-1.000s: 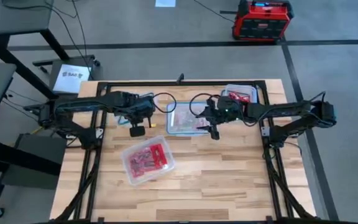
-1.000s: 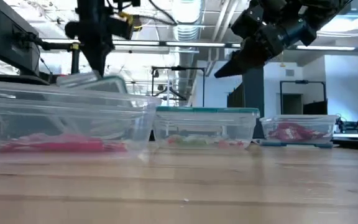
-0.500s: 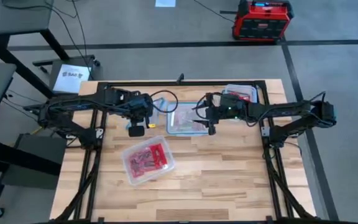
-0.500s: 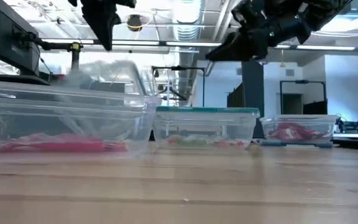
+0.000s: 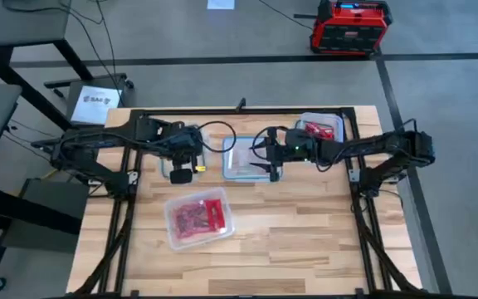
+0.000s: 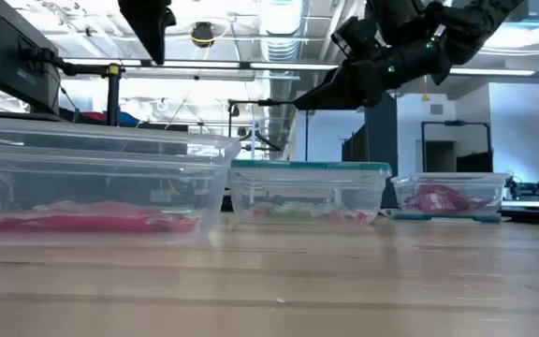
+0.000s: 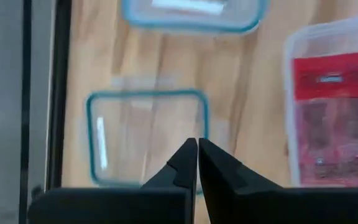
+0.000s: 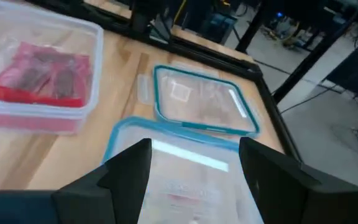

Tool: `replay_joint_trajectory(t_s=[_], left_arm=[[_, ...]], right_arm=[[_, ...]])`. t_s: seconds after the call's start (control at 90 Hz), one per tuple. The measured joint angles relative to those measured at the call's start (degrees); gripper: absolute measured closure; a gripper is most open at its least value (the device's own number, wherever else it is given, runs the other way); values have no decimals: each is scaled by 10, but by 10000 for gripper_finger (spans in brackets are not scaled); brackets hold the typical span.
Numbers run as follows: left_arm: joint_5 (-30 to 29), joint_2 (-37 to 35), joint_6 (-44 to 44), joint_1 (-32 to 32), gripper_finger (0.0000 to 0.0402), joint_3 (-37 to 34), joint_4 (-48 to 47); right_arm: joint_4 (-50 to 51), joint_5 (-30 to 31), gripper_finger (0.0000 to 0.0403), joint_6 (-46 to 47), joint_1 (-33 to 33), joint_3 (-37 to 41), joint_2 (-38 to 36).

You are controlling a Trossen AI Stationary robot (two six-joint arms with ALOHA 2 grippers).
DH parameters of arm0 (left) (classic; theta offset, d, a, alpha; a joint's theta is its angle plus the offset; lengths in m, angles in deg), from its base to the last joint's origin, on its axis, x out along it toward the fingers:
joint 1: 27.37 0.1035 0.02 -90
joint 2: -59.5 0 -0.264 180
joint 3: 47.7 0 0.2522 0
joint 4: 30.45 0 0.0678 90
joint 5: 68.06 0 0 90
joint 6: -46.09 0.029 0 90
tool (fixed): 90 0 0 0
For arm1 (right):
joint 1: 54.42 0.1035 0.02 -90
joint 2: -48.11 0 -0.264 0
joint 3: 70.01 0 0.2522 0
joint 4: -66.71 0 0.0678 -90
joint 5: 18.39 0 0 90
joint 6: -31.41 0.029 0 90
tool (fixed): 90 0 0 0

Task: Sort candy
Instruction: Close the top left transparent bin

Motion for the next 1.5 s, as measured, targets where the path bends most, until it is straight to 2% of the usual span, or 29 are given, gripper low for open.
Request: replay_joint_trajectory(t_s=[0.144,0.222,0.289,0.389,0.522,0.622,0.711,0.833,0.911,1.056,1.189,1.289,1.378,1.444,1.5], left_arm=[[-17,-1,-59,26,401,-28,-14],[-7,-5,-85,31,401,-62,-6],[-2,-17,-112,28,401,-103,4],[-1,-55,-174,9,401,-176,34],[5,-142,-301,-54,401,-265,68],[57,-191,-381,-130,401,-318,78],[102,-194,-440,-199,401,-358,80],[149,-152,-495,-277,401,-403,101],[152,-116,-502,-314,401,-416,134],[151,-45,-469,-337,401,-421,265],[125,34,-421,-323,401,-415,430],[87,97,-374,-287,402,-398,544],[87,158,-315,-250,402,-362,626],[100,196,-272,-229,402,-320,619],[113,213,-255,-217,402,-279,537]], right_arm=[[27,-3,173,106,-5,0,-8],[47,-32,173,167,-6,0,-7],[63,-61,173,171,4,0,-1],[81,-72,173,147,29,0,11],[80,-64,173,137,47,0,14],[99,-63,173,136,49,0,14],[107,-63,173,136,50,0,11],[139,-62,173,150,51,0,0],[163,-62,173,161,53,0,-17],[198,-62,173,166,54,0,-60],[211,-48,173,166,54,0,-109],[216,-47,173,164,52,0,-146],[217,-47,173,154,48,0,-174],[218,-47,173,146,48,0,-190],[229,-47,173,142,48,0,-199]])
